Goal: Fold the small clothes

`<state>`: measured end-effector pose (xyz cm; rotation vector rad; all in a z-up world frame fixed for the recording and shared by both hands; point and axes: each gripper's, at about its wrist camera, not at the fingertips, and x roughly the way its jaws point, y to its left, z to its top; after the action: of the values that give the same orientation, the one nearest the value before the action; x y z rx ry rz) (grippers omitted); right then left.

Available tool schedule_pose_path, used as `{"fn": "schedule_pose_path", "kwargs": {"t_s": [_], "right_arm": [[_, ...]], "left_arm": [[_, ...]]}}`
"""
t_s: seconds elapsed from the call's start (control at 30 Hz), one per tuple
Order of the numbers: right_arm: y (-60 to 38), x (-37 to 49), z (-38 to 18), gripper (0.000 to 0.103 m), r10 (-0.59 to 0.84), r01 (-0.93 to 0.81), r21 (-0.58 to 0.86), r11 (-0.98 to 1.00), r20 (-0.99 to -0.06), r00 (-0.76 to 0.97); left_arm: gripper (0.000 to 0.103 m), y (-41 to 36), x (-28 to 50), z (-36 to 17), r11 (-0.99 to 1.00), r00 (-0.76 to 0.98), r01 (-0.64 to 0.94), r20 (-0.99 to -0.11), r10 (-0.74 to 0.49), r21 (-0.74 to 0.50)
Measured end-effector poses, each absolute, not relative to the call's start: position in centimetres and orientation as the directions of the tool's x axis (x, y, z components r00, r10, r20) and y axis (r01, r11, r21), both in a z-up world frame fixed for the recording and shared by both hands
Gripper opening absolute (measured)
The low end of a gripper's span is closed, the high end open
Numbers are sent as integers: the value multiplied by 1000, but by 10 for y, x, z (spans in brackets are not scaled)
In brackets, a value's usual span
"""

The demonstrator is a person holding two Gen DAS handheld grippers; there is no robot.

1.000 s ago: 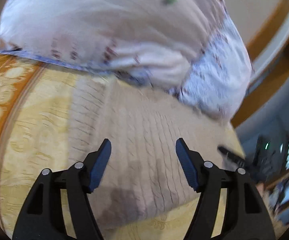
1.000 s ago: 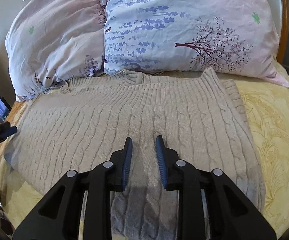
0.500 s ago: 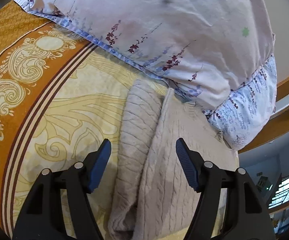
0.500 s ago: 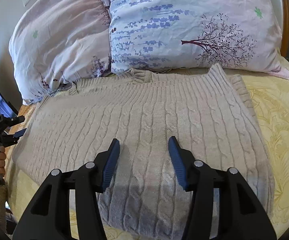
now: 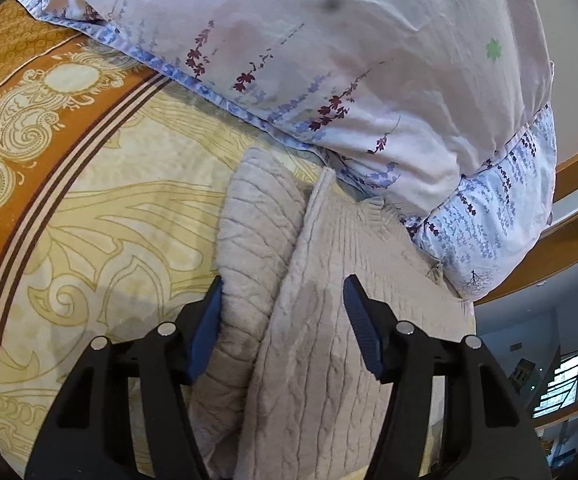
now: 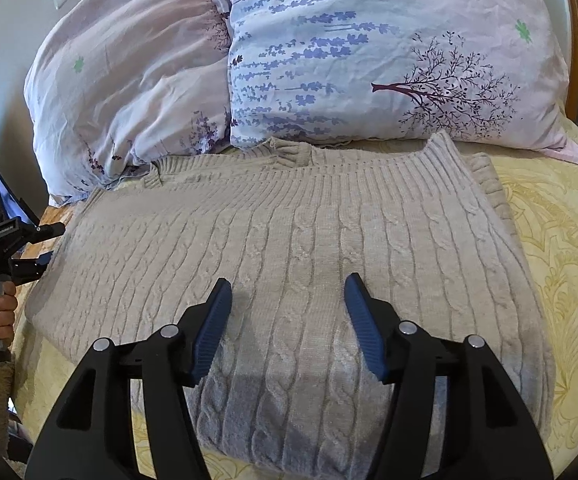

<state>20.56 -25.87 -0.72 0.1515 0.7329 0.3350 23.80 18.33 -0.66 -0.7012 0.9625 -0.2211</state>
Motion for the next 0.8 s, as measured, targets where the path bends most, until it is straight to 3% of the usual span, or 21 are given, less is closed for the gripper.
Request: {"fn": "schedule_pose_path", "kwargs": {"t_s": [0.37, 0.53, 0.8], "right_arm": [[-259, 205, -8, 61, 355, -251, 251, 935, -628, 693], [-261, 206, -7, 61, 367, -244, 277, 929, -625, 689], [-275, 203, -6, 61, 434, -233, 384, 893, -603, 670]], "left_arm": [[49, 178, 239, -8, 750, 563, -153, -681, -469, -643], [29, 168, 242, -8, 758, 544, -153, -694, -471, -634], [22, 155, 238, 17, 722, 584, -116, -635, -506, -682]]}}
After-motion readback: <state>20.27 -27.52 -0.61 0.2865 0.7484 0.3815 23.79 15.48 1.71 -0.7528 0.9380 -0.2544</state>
